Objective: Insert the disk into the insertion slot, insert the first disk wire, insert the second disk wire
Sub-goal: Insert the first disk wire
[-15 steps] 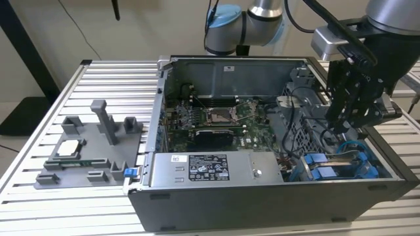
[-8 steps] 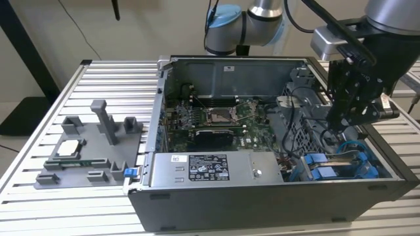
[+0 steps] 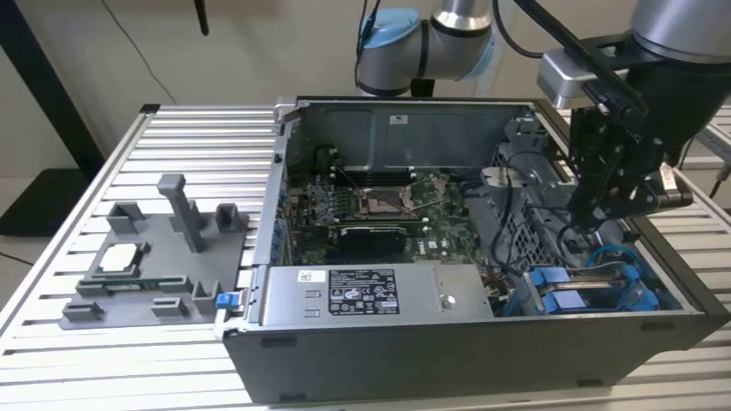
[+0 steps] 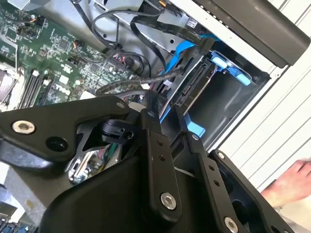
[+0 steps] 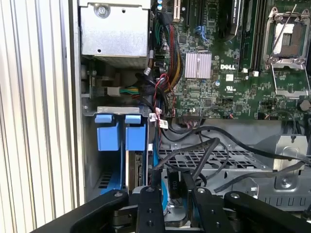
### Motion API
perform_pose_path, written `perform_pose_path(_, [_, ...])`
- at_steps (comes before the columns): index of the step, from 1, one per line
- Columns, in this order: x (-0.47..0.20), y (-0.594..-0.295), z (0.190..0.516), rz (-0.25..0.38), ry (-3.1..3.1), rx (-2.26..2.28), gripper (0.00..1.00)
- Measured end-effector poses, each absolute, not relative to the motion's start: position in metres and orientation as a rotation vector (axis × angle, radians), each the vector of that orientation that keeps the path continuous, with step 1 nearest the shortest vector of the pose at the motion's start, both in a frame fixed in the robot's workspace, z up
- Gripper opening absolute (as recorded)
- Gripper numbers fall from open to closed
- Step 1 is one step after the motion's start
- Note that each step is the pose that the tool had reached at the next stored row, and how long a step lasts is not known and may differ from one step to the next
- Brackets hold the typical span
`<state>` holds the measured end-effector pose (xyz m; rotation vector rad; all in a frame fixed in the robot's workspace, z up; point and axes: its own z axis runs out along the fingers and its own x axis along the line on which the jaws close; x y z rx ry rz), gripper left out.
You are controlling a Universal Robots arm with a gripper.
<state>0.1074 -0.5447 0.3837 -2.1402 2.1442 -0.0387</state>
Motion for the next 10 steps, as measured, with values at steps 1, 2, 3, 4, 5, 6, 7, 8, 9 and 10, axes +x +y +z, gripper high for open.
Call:
perform_pose_path(1, [0.1070, -0.5447, 0.3834, -0.040, 2.144, -2.139, 1.00])
perform_pose_path(2, [0.1068, -0.5446, 0.3832, -0.041, 2.144, -2.138, 1.00])
perform_pose_path(3, [0.1067, -0.5445, 0.3829, -0.042, 2.144, -2.137, 1.00])
perform_pose_path(4, [0.1065, -0.5445, 0.3826, -0.044, 2.145, -2.135, 1.00])
perform_pose_path(5, [0.1064, -0.5445, 0.3825, -0.045, 2.145, -2.133, 1.00])
perform_pose_path(6, [0.1063, -0.5445, 0.3824, -0.046, 2.145, -2.132, 1.00])
perform_pose_path(7, [0.1063, -0.5445, 0.3823, -0.047, 2.146, -2.130, 1.00])
perform_pose_path(8, [0.1063, -0.5444, 0.3822, -0.046, 2.146, -2.128, 1.00])
perform_pose_path(9, [0.1063, -0.5444, 0.3819, -0.045, 2.146, -2.126, 0.00])
perform_pose_path(10, [0.1063, -0.5444, 0.3817, -0.045, 2.146, -2.125, 0.00])
